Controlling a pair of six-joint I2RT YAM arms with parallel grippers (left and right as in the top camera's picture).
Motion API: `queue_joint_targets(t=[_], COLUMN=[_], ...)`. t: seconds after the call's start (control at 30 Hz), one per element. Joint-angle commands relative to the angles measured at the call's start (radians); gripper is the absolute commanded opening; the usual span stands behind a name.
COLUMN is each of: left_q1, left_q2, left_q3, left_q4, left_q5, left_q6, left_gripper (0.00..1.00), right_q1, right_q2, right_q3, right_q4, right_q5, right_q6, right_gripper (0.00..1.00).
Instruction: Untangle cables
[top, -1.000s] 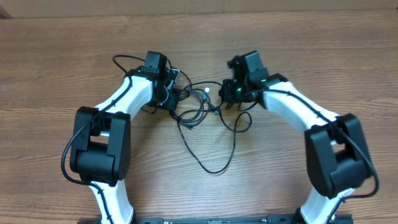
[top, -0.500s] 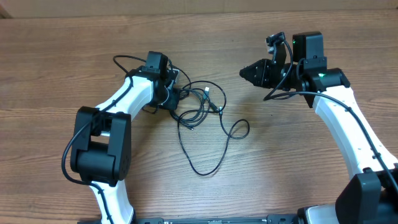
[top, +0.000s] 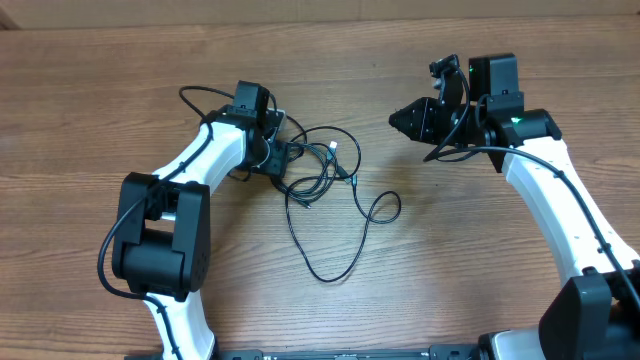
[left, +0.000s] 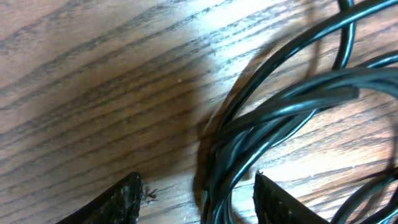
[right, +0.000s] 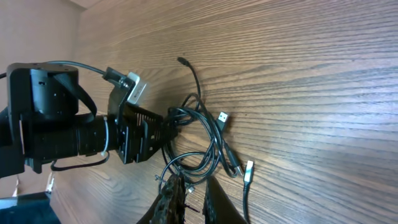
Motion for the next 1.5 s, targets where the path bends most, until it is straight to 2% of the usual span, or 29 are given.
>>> queue_joint_targets(t=[0.0, 0.13, 0.2, 0.27, 0.3, 0.47, 0.6, 0.67, 0.7, 0.73, 0.8, 0.93, 1.13, 1.33, 1.47], left_q1=[0.017, 0.017, 0.017, 0.017, 0.017, 0.017, 0.017, 0.017, 0.017, 0.017, 0.017, 0.017, 0.017, 0.017, 0.017], left_q2=[0.069, 0.069, 0.069, 0.069, 0.069, 0.069, 0.069, 0.069, 0.069, 0.069, 0.069, 0.069, 0.069, 0.069, 0.069], left_q3=[-0.051, -0.051, -0.051, -0.051, -0.051, -0.051, -0.051, -0.051, -0.051, -0.051, -0.051, -0.051, -0.051, -0.051, -0.051], left_q4=[-0.055, -0.053, -0.049, -0.046, -0.045, -0.042, -0.034, -0.030, -0.029, -0.027, -0.028, -0.027, -0.028, -0.027, -0.026], left_q5=[-0.040, -0.030, -0.019, -0.013, -0.013, -0.013, -0.008, 0.000, 0.008, 0.016, 0.016, 0.013, 0.013, 0.012, 0.012], left_q6=[0.002, 0.001, 0.001, 0.001, 0.001, 0.001, 0.001, 0.001, 0.001, 0.002, 0.005, 0.005, 0.005, 0.004, 0.004], left_gripper=[0.59, 0.54, 0.50, 0.49, 0.49, 0.48, 0.47, 0.47, 0.47, 0.48, 0.49, 0.49, 0.50, 0.48, 0.39], right_q1=[0.019, 0.047, 0.068, 0.096, 0.108, 0.169, 0.209, 0.227, 0.234, 0.238, 0.235, 0.194, 0.192, 0.192, 0.192], right_q2=[0.021, 0.058, 0.088, 0.124, 0.140, 0.223, 0.270, 0.293, 0.303, 0.312, 0.309, 0.204, 0.064, 0.053, 0.053], right_q3=[-0.021, -0.021, -0.021, -0.021, -0.021, -0.021, -0.021, -0.021, -0.021, -0.021, -0.018, 0.025, 0.027, 0.026, 0.026], right_q4=[0.001, 0.013, 0.035, 0.064, 0.076, 0.122, 0.170, 0.201, 0.215, 0.227, 0.227, 0.222, 0.186, 0.163, 0.167], right_q5=[0.051, 0.082, 0.082, 0.083, 0.087, 0.153, 0.176, 0.176, 0.176, 0.180, 0.183, 0.043, 0.043, 0.043, 0.043], right_q6=[-0.008, -0.010, -0.009, -0.010, -0.009, -0.009, -0.009, -0.008, -0.008, -0.008, -0.008, -0.004, -0.005, -0.005, -0.005], right_gripper=[0.12, 0.18, 0.26, 0.43, 0.47, 0.53, 0.53, 0.49, 0.36, 0.04, 0.04, 0.04, 0.04, 0.04, 0.04])
